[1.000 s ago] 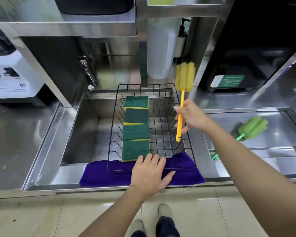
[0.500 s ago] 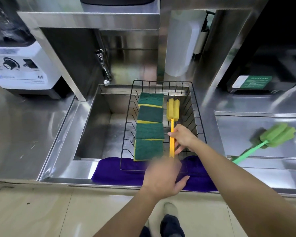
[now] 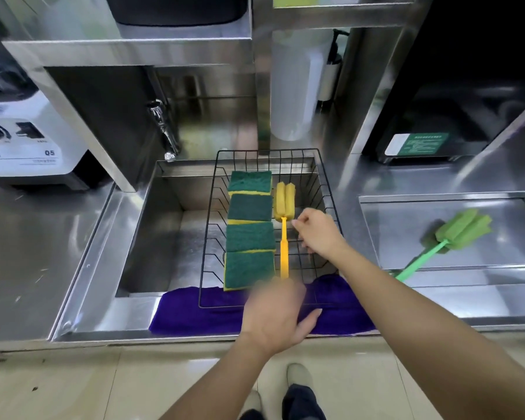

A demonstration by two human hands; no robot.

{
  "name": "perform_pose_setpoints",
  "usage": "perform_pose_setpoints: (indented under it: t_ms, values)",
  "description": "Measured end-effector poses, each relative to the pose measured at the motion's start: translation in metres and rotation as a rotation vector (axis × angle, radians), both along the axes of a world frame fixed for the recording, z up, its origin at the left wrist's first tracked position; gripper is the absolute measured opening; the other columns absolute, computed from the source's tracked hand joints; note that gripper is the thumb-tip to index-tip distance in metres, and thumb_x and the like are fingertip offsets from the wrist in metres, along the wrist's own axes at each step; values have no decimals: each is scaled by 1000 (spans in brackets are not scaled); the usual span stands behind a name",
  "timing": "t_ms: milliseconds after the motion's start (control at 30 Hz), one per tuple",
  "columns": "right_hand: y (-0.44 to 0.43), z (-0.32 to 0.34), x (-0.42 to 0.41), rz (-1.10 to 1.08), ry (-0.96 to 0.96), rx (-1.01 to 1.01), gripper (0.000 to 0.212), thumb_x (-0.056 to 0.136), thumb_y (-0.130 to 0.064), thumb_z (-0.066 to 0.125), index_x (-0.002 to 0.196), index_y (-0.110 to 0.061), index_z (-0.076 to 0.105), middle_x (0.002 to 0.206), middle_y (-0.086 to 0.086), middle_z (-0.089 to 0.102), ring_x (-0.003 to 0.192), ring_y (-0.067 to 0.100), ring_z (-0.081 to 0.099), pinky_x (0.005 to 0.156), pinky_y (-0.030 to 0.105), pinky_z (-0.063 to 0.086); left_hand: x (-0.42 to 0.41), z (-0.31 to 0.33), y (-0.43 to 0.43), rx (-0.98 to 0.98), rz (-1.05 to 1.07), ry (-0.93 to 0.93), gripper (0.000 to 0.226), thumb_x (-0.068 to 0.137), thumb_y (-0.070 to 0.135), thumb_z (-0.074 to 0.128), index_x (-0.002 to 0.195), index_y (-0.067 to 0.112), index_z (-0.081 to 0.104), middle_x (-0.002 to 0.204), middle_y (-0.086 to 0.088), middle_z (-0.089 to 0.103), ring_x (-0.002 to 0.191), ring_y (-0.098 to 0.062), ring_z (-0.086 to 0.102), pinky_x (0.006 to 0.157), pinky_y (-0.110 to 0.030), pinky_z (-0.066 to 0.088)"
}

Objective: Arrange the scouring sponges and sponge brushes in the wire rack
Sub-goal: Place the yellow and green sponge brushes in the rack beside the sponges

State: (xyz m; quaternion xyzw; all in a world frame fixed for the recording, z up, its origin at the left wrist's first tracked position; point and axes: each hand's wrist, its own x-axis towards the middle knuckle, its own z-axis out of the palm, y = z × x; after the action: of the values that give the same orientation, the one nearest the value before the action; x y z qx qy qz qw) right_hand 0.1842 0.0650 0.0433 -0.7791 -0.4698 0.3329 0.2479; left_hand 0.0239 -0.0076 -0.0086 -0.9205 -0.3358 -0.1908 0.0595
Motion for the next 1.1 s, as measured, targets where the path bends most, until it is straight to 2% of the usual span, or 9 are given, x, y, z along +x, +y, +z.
perform_pose_setpoints:
  t_ms: [100,167,267,433,667,767,867,933,1100]
  values:
    - [-5,16,19,-43,50,108,14,94,-22,49,84,-14,56,66,0,57,55,14,57,46,25,51,7,7,-3,-45,25,10,47,85,58,47,83,14,62,73,-3,59,66,-24,53,59,-34,43]
    - [-13,21,40,-152,28,153,22,92,-20,51,71,-20,52,64,5,59,58,24,59,57,35,53,20,12,-9,-55,5,23,47,85,58,45,85,14,61,76,-3,59,68,-24,54,62,-35,42]
    - [-32,21,74,-382,-16,179,23,86,-20,50,63,-22,50,76,16,67,78,40,65,74,51,54,39,20,-14,-72,-36,44,50,85,57,40,91,13,62,80,-4,61,71,-24,55,66,-36,43]
    - [-72,14,118,-609,-260,58,23,89,-13,46,98,0,62,107,30,65,103,44,59,86,43,47,51,15,-10,-106,-77,126,52,85,56,34,87,13,65,79,-4,64,72,-24,59,67,-37,47]
    - [-101,-27,145,-691,-163,-202,34,87,-14,51,113,9,51,117,29,62,108,43,60,92,44,47,51,11,-8,-108,-85,174,50,85,55,34,82,13,62,75,-5,64,67,-25,59,60,-38,47]
    - [-101,-37,148,-731,-93,-171,12,82,-10,54,88,0,50,100,26,66,92,42,66,83,48,55,50,12,-8,-101,-84,172,49,86,54,34,82,13,62,74,-5,63,65,-25,59,58,-37,46]
    - [-100,-40,152,-742,-58,-183,24,82,-2,53,62,-6,39,64,16,55,54,32,56,51,37,50,49,12,-8,-83,-94,169,49,86,53,34,84,13,63,73,-5,64,64,-24,59,58,-36,47]
    - [-100,-40,153,-769,2,-190,17,81,-5,54,66,-1,48,54,13,48,42,25,46,34,26,37,48,12,-7,-76,-102,168,48,86,52,34,84,14,63,73,-4,64,64,-24,60,57,-36,48]
    - [-96,-35,152,-857,113,14,16,78,-9,57,89,2,53,67,17,52,36,25,48,22,16,29,48,12,-8,-67,-102,148,47,87,51,35,85,14,64,73,-4,64,64,-23,59,58,-35,48]
